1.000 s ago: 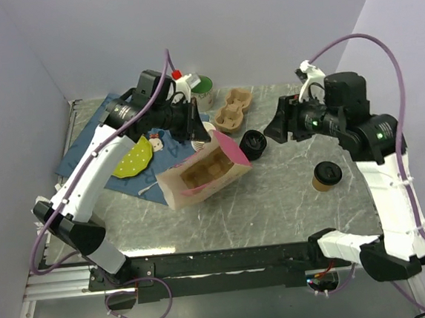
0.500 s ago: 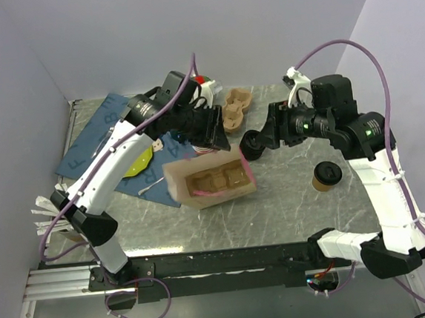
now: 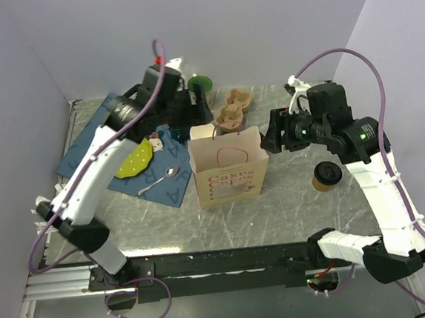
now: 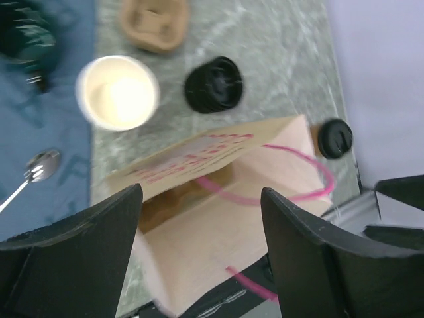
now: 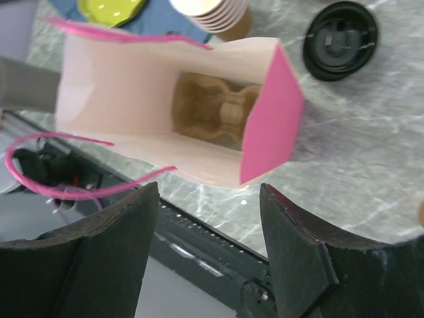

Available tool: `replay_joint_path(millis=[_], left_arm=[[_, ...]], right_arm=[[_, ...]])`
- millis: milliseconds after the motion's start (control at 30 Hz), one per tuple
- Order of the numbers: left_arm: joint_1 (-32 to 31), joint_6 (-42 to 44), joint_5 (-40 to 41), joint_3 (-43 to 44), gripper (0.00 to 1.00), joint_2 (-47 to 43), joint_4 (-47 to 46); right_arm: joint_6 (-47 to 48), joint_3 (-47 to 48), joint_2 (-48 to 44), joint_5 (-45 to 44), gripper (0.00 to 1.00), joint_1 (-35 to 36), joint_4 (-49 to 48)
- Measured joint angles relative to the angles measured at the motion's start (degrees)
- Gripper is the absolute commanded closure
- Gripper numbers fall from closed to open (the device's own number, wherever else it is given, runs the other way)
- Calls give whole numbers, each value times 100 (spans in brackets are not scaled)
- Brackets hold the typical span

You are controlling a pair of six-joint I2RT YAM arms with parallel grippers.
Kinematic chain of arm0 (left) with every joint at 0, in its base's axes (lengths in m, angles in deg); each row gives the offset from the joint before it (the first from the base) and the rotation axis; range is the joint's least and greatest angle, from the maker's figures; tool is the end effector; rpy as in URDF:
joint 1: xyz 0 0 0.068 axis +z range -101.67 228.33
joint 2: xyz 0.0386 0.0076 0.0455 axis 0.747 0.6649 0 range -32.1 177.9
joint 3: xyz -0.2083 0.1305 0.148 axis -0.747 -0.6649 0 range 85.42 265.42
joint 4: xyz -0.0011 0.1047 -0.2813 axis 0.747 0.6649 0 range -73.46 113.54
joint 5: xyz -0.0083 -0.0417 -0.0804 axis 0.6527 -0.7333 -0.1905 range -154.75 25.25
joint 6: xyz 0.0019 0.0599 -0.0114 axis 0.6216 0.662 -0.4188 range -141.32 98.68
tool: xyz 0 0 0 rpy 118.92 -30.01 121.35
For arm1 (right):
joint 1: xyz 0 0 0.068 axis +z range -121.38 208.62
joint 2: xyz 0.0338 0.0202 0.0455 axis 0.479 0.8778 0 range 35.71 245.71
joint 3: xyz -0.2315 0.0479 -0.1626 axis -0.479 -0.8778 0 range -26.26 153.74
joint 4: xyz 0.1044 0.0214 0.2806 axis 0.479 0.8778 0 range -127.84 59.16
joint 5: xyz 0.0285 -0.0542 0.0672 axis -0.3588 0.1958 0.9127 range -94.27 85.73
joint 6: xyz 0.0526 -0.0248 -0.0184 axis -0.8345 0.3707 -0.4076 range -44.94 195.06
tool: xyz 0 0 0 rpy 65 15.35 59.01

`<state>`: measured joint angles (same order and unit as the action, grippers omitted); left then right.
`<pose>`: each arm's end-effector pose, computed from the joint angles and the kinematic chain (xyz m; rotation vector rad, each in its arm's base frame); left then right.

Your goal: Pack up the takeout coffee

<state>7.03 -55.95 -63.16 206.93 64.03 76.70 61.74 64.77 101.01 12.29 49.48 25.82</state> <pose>0.2867 -0.2503 0.4989 0.1154 2.2672 -0.7055 0.2084 0.0933 0.4724 -0.3107 2.2581 0.6424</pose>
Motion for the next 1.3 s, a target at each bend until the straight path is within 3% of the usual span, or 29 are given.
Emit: replay_joint_path(millis=[167, 367, 700, 867, 900, 1000, 1200, 1300], left_arm=[[101, -586, 667, -1003, 26, -1130, 28], [98, -1327, 837, -2293, 34, -2258, -81], [61, -1668, 984, -2669, 38, -1486, -256], [61, -1606, 981, -2852, 54, -1425, -286], [59, -1576, 977, -2903, 62, -1427, -310], [61, -1456, 907, -3112, 74, -1427, -404], [59, -964, 494, -3410, 99, -1493, -680], [59, -710, 299, -3416, 99, -1552, -669]], right_arm=[[-11, 166, 0, -496, 31, 0, 17], [-195, -35, -417, -850, 32, 0, -11], [-584, -68, -361, -1722, 33, -2, 319], [-745, -68, -199, -2302, 30, -98, 555], [-776, -68, -199, -2402, 29, -151, 599], [-817, -72, -199, -2594, 26, -435, 660], [-745, -234, 4, -2564, 20, -1703, 660], [-765, -516, 186, -2409, 15, -2415, 638]])
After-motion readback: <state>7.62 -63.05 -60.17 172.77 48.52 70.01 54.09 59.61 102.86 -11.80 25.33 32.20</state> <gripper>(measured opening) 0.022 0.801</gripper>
